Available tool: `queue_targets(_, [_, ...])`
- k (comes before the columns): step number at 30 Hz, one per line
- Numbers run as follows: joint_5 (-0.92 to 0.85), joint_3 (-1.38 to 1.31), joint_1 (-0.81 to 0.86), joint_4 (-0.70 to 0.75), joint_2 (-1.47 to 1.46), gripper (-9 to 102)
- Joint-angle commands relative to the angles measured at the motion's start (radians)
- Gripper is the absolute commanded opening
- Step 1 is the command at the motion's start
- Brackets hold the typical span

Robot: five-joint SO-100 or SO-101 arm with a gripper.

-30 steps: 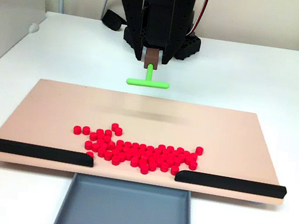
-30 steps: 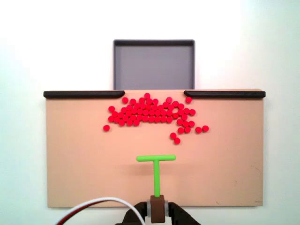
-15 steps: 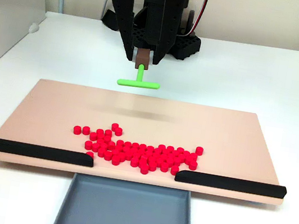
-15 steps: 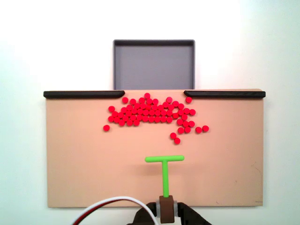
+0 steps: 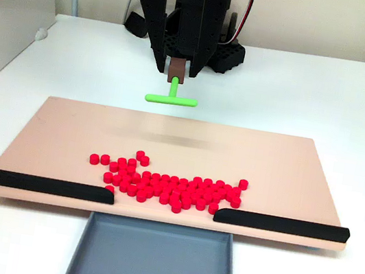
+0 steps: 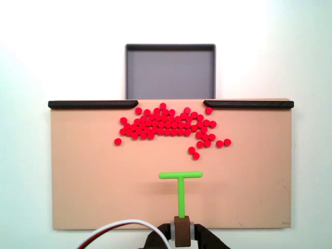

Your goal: Gather the bottom side granules

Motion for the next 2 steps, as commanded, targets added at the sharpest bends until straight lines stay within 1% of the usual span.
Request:
queue_targets(1, [0.014, -0.032, -0.005, -0.008, 0.021, 0])
queue_targets(2, [0.015, -0.032, -0.006, -0.008, 0.021, 0])
